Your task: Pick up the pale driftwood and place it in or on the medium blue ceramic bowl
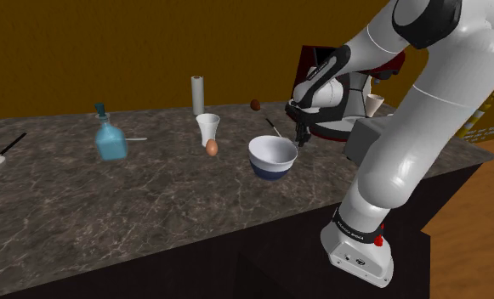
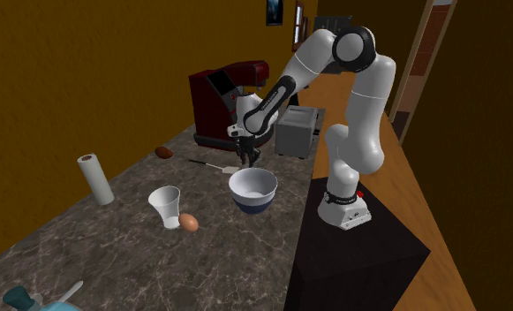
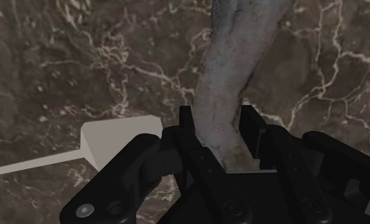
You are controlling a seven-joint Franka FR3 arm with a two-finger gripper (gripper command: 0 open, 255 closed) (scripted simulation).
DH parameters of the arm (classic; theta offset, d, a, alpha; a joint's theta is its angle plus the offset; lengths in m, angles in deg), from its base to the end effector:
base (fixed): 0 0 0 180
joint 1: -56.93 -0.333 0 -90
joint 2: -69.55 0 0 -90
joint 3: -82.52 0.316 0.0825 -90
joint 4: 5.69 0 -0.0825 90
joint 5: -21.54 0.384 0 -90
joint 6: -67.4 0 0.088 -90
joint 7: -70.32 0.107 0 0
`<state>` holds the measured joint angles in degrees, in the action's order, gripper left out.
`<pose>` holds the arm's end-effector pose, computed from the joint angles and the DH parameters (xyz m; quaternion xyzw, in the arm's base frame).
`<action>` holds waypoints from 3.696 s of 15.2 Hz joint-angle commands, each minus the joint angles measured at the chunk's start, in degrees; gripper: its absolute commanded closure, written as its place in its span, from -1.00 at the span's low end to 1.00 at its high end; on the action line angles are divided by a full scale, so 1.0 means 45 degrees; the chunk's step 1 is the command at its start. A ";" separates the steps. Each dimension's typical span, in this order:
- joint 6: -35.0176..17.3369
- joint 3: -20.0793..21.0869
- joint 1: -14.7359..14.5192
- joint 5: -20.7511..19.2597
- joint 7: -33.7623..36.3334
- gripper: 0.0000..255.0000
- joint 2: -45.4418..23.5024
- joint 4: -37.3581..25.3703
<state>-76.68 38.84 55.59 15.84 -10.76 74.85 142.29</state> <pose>0.3291 -0.2933 0.2840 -0.9289 -0.3704 -0.0028 0.0006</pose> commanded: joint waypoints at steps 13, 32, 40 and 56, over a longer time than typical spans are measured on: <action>0.2929 0.0800 0.0619 -0.1723 0.1357 1.00 0.2437 -0.0836; 0.5784 0.3028 0.0626 -0.2081 0.3600 1.00 0.5001 -0.1037; 0.5997 0.5244 -0.0290 -0.1312 0.6300 1.00 0.5969 -0.0002; 0.3780 0.6297 -0.1130 -0.0670 0.7923 1.00 0.5045 0.1416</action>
<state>-58.60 67.24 50.57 12.82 24.83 98.09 148.17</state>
